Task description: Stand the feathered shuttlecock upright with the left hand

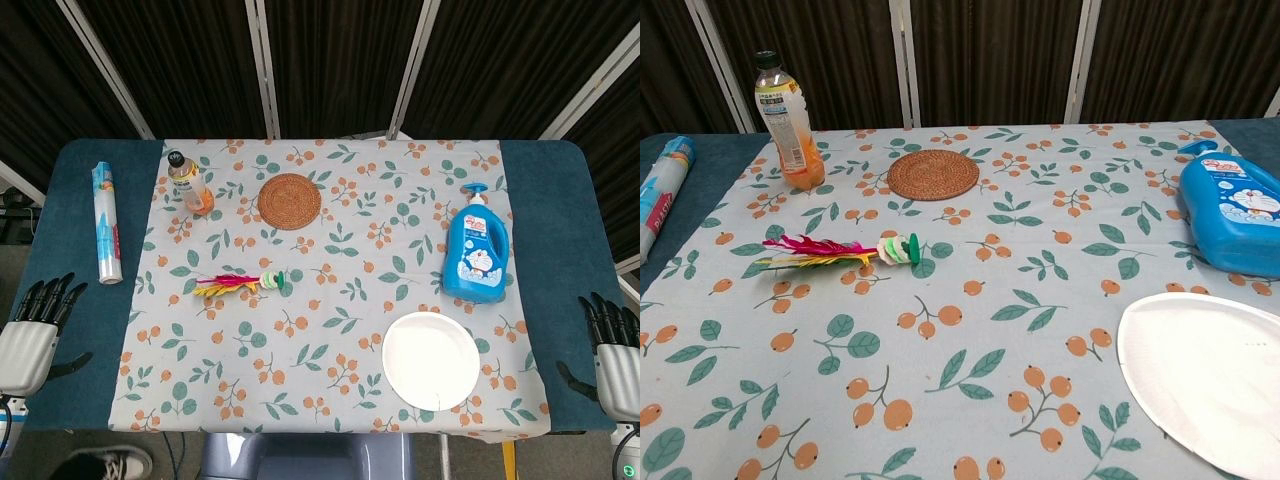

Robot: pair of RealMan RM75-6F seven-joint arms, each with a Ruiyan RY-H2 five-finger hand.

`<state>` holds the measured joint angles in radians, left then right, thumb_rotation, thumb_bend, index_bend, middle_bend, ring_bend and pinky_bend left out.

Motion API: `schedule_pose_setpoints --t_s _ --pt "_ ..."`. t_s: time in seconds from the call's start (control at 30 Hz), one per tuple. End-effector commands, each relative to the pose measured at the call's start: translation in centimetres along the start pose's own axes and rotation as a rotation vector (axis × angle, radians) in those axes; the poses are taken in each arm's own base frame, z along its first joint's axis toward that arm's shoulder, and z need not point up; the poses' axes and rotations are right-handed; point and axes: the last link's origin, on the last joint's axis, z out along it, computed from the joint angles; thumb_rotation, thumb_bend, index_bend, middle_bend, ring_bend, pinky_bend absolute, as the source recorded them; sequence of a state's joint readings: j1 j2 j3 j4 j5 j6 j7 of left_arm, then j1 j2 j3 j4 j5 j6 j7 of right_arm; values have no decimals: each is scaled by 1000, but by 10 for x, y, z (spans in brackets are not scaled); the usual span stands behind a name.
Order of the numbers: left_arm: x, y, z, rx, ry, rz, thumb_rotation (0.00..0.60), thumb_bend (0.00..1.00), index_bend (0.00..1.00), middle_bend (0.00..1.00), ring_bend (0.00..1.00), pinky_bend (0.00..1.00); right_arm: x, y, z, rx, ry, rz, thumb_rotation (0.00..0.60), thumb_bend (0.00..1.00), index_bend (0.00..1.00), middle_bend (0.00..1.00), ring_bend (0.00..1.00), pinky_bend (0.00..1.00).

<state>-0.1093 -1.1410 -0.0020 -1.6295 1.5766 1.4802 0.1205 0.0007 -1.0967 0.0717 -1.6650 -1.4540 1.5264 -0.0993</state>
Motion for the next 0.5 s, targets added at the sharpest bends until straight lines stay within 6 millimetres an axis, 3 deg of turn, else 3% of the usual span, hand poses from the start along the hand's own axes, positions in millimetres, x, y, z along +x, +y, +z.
schedule_pose_setpoints --t_s 0.03,0.5 --pt "0 0 0 0 0 1 600 41 77 0 0 0 0 0 0 0 0 2 600 154 0 0 0 0" --pt "-2 0 1 3 -12 1 600 39 77 0 0 0 0 0 0 1 0 -2 600 154 0 0 0 0"
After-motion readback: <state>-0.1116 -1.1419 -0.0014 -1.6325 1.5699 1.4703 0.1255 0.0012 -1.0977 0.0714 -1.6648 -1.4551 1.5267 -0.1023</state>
